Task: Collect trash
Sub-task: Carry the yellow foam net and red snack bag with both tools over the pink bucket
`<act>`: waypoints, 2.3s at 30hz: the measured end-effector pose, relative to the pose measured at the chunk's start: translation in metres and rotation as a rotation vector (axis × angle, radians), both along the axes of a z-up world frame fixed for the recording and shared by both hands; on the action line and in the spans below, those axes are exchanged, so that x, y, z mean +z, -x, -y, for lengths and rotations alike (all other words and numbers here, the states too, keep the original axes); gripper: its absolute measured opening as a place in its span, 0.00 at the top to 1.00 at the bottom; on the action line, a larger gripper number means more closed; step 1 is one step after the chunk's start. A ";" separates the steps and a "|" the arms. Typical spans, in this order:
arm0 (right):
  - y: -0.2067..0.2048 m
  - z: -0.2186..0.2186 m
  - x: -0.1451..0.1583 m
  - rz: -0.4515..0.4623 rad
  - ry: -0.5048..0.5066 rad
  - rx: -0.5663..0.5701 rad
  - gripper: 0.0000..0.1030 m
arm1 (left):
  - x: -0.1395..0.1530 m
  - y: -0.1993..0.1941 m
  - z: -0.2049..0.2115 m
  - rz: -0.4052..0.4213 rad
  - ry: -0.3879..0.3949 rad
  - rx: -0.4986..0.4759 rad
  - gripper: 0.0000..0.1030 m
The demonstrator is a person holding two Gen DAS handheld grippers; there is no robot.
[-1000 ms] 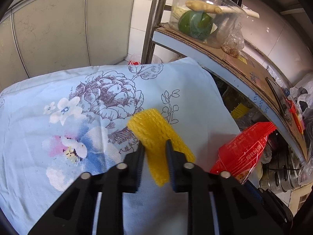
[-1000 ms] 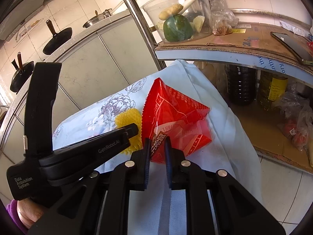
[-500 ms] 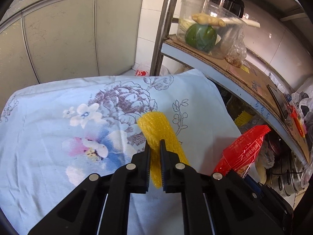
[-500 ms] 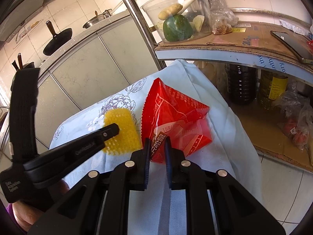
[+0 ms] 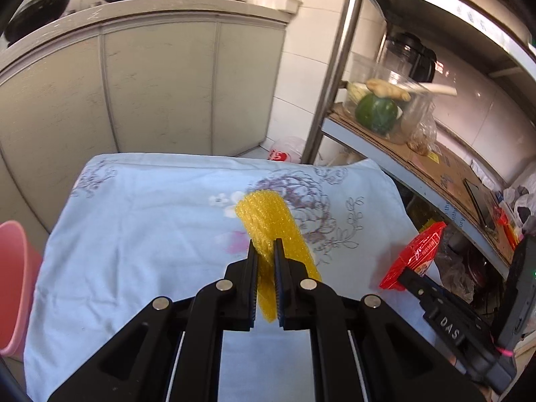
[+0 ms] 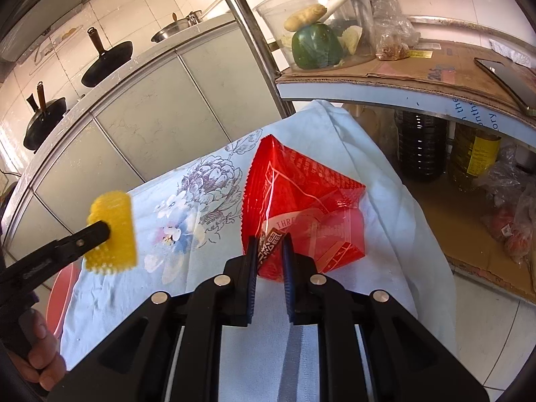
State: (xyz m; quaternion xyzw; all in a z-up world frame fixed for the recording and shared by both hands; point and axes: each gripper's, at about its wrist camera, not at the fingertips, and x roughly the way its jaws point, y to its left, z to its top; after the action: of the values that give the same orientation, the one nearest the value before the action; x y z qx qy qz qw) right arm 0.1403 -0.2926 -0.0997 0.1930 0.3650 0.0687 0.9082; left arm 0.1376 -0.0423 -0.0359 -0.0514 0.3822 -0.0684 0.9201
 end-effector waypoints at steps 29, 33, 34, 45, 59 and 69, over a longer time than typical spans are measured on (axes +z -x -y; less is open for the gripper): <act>0.044 -0.128 0.052 0.123 0.102 0.421 0.86 | 0.014 0.096 -0.130 0.088 0.002 0.197 0.92; 0.048 -0.160 0.057 0.119 0.113 0.506 0.86 | 0.013 0.110 -0.153 0.090 -0.001 0.250 0.92; 0.048 -0.168 0.058 0.115 0.112 0.531 0.86 | 0.013 0.114 -0.158 0.092 -0.005 0.262 0.92; 0.048 -0.274 0.074 0.124 0.130 0.768 0.86 | 0.016 0.147 -0.229 0.118 -0.015 0.444 0.92; 0.036 -0.374 0.075 0.106 0.154 0.945 0.86 | 0.009 0.146 -0.307 0.117 -0.062 0.622 0.92; 0.020 -0.430 0.056 0.039 0.190 0.983 0.86 | -0.020 0.123 -0.343 0.053 -0.064 0.681 0.92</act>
State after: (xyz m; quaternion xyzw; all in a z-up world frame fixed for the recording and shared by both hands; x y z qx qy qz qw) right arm 0.1201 0.1372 -0.0441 -0.0870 0.4004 0.4587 0.7885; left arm 0.0141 0.3008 -0.0560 -0.1454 0.3209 0.2532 0.9010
